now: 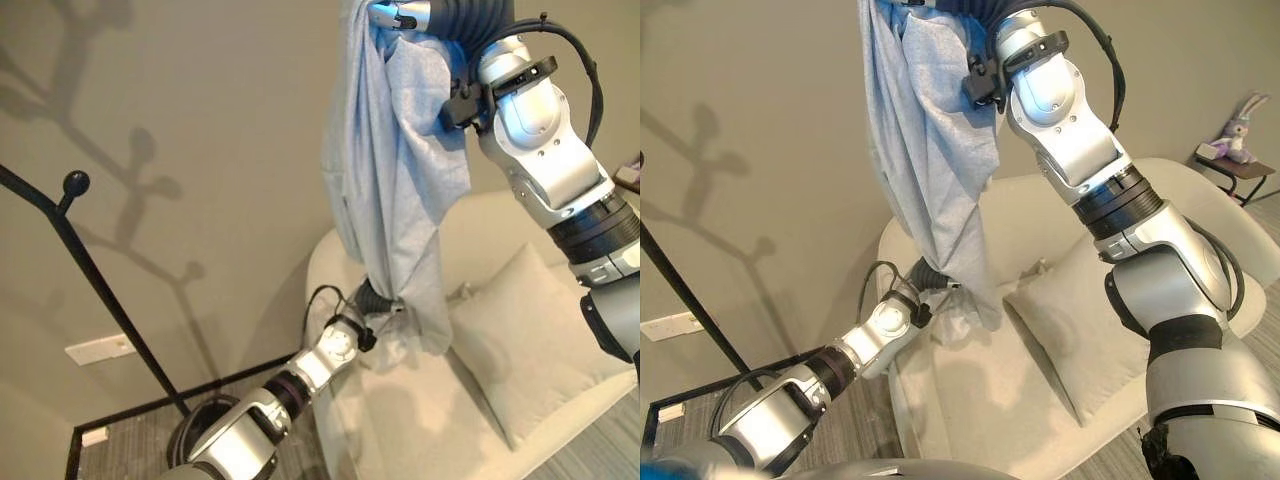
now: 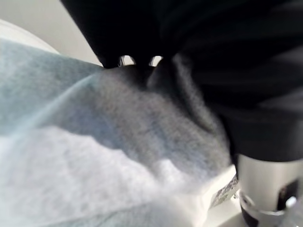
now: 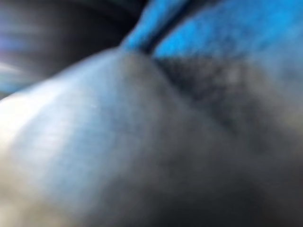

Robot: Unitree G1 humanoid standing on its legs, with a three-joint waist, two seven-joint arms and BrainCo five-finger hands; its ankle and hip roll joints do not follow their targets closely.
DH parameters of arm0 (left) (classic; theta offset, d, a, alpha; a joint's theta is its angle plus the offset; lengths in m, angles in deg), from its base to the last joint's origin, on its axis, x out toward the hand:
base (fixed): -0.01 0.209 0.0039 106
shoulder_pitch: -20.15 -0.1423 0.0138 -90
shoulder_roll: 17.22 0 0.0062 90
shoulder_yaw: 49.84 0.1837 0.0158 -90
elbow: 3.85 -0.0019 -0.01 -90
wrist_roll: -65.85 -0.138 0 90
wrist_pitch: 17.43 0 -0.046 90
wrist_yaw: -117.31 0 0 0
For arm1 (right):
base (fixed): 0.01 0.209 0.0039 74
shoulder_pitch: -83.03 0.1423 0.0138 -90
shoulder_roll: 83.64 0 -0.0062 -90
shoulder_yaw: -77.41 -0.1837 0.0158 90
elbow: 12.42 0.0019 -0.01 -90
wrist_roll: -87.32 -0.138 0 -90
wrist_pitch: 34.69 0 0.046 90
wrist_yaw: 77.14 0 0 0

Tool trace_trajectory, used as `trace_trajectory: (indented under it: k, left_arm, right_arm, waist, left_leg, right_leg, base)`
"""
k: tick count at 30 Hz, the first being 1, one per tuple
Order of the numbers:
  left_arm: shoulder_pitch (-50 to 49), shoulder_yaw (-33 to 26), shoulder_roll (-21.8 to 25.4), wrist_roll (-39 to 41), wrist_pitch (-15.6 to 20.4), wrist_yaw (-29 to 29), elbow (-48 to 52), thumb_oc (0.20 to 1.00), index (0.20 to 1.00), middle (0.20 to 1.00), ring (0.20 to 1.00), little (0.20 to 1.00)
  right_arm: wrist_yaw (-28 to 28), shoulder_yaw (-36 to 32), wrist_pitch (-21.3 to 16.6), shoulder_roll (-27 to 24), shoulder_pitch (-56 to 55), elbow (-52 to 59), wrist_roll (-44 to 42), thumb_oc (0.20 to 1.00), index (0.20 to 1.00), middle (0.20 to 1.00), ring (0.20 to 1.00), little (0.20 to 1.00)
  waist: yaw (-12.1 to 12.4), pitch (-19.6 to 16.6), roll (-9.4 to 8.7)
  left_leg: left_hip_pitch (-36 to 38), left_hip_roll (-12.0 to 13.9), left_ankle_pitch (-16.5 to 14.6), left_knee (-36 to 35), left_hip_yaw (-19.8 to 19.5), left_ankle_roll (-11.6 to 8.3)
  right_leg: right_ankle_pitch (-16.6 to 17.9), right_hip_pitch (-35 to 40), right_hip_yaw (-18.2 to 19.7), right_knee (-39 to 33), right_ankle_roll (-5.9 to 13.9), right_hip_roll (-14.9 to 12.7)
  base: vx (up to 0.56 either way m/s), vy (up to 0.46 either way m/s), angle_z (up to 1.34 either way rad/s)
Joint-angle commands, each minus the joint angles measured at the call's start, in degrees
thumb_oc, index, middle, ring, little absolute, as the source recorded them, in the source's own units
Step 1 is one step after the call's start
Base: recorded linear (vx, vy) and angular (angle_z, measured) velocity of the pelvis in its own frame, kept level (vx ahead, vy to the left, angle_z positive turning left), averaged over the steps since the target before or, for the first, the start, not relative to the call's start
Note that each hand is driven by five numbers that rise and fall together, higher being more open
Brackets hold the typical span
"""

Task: Hang the clothes on the sofa on the clothes rack.

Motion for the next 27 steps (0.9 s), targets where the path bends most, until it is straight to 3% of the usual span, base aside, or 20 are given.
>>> trace_trajectory:
  k: [1,8,14,19,21,22,23,27]
  left_arm:
    - [7.1,2.4,-6.9,5.3,1.6,-1.3,-5.1,0.2,0.2,0.2,0.2,0.2]
    - [5.2,0.6,-6.8,14.7,2.6,-2.8,-1.7,0.2,0.2,0.2,0.2,0.2]
    - [1.0,-6.0,-1.4,16.7,4.0,-0.6,8.5,0.2,0.2,0.2,0.2,0.2]
    - [-4.1,-15.5,4.9,12.8,5.0,2.8,20.9,0.2,0.2,0.2,0.2,0.2]
    - [-6.9,-21.8,8.6,7.7,5.5,5.4,26.8,0.2,0.2,0.2,0.2,0.2]
    - [-7.3,-21.9,8.8,7.5,5.3,5.5,27.3,0.2,0.2,0.2,0.2,0.2]
    - [-9.5,-26.4,11.5,3.2,5.6,7.1,31.5,0.2,0.2,0.2,0.2,0.2]
    - [-13.6,-32.7,15.4,-3.4,5.3,9.1,38.2,0.2,0.2,0.2,0.2,0.2]
  right_arm:
    - [-2.1,-2.3,-3.3,0.4,6.2,-0.9,-4.5,0.2,0.2,0.2,0.2,0.2]
    - [-2.6,-2.8,-3.2,-1.7,5.7,0.7,-4.4,0.2,0.2,0.2,0.2,0.2]
    - [-3.0,-5.6,-4.1,-8.7,2.8,1.9,-4.0,0.2,0.2,0.2,0.2,0.2]
    - [-2.7,-11.3,-5.8,-15.2,-4.3,7.3,-1.8,0.2,0.2,0.2,0.2,0.2]
    - [-1.8,-14.7,-6.9,-17.6,-8.7,10.8,-0.5,0.2,0.2,0.2,0.2,0.2]
    - [-1.7,-15.1,-6.9,-17.5,-9.2,11.1,-0.4,0.2,0.2,0.2,0.2,0.2]
    - [-0.6,-17.1,-7.5,-18.7,-11.9,13.5,0.3,0.2,0.2,0.2,0.2,0.2]
    - [1.5,-20.8,-8.1,-19.5,-17.2,17.1,0.2,0.2,0.2,0.2,0.2,0.2]
  waist:
    - [1.5,-1.3,1.41]
    - [1.9,-0.9,1.58]
    - [3.6,-0.5,1.56]
    - [5.3,-0.2,1.41]
    - [6.3,-0.2,1.53]
    - [6.3,-0.2,1.42]
    - [7.0,-0.1,1.59]
    - [7.7,-0.1,1.62]
  left_leg:
    - [1.9,6.8,6.4,-4.8,-1.3,-7.83]
    - [1.6,6.8,6.6,-5.0,-1.3,-7.79]
    - [1.3,6.9,6.7,-4.8,-1.9,-7.89]
    - [1.0,7.2,6.7,-4.5,-2.7,-8.07]
    - [0.9,7.4,6.8,-4.4,-2.9,-8.26]
    - [0.9,7.4,6.8,-4.4,-3.0,-8.28]
    - [0.8,7.6,6.9,-4.3,-3.2,-8.43]
    - [0.8,7.9,7.1,-4.0,-3.4,-8.77]
  right_leg:
    - [1.5,-0.7,-2.9,0.7,0.88,-4.2]
    - [1.4,-0.8,-3.3,1.1,0.87,-4.3]
    - [1.0,-0.4,-4.0,1.0,0.78,-3.8]
    - [0.4,0.0,-4.6,1.1,0.64,-3.4]
    - [0.0,0.2,-5.0,1.2,0.54,-3.1]
    - [0.0,0.2,-5.0,1.2,0.52,-3.1]
    - [-0.3,0.2,-5.2,1.3,0.44,-2.9]
    - [-0.7,0.3,-5.3,1.5,0.23,-2.6]
  base:
    - [0.0,0.0,0.0]
    - [0.0,0.0,0.0]
    - [0.0,0.0,0.0]
    - [0.01,-0.03,0.05]
    - [0.01,-0.04,0.14]
    - [0.01,-0.047,0.07]
    - [0.0,0.0,0.0]
    - [0.0,-0.015,0.01]
